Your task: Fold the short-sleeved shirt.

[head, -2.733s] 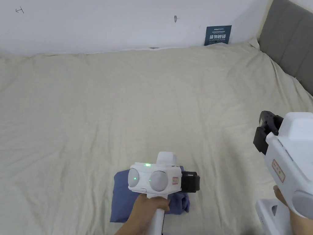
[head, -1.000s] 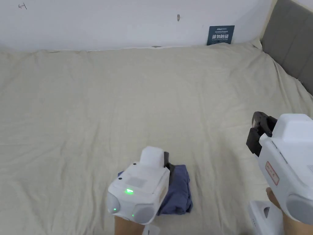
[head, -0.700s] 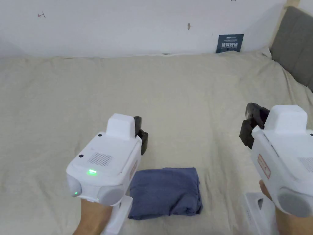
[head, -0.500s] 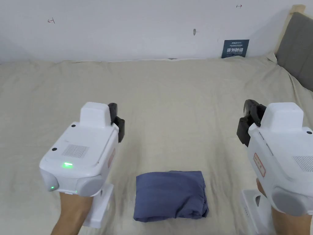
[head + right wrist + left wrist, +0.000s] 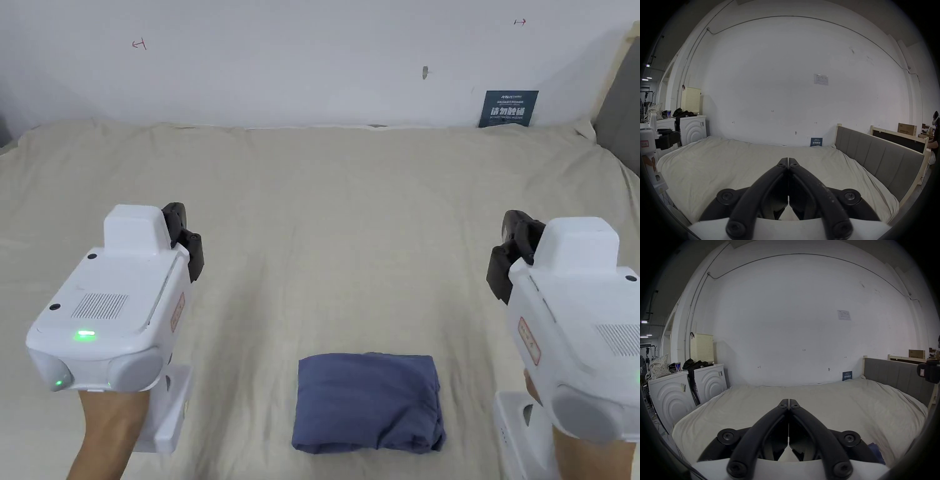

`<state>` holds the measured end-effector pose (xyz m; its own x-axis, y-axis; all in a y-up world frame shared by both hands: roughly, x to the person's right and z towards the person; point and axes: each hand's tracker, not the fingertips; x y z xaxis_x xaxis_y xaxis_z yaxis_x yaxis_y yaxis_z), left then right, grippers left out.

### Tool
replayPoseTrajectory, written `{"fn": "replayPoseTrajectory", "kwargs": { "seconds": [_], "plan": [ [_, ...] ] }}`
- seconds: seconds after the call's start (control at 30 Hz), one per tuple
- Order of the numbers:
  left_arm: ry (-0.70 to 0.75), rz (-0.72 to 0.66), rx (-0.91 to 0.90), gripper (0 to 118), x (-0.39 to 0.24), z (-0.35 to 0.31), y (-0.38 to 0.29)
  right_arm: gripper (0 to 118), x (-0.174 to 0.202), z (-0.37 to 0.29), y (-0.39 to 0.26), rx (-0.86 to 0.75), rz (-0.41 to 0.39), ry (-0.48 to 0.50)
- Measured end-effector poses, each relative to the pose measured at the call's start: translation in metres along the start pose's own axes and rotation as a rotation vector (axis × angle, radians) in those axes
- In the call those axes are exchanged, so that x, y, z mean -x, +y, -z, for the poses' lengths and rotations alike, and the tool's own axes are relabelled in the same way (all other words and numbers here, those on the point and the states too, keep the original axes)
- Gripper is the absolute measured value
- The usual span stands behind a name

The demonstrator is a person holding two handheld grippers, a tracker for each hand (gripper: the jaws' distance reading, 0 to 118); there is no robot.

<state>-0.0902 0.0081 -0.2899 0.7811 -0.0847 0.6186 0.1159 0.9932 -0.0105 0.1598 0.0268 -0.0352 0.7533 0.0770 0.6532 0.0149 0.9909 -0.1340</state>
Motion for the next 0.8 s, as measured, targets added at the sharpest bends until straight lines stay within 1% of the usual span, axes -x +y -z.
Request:
{"fn": "replayPoseTrajectory", "kwargs": {
  "seconds": [0.3,0.47,0.53,0.8],
  "plan": [
    [-0.016,-0.031,0.011,0,-0.004,0.005,-0.002,2,0.002,0.007,-0.007,0.012,-0.002,-0.004],
    [-0.034,-0.045,0.023,0,-0.004,0.006,-0.004,2,0.013,0.026,-0.038,0.069,0.003,-0.003],
    [-0.039,-0.045,0.031,0,-0.005,0.007,-0.007,2,0.023,0.034,-0.062,0.113,-0.011,0.004],
    [-0.078,-0.066,0.099,0,-0.006,0.013,-0.025,2,0.057,0.062,-0.171,0.409,-0.015,0.068]
  ]
}}
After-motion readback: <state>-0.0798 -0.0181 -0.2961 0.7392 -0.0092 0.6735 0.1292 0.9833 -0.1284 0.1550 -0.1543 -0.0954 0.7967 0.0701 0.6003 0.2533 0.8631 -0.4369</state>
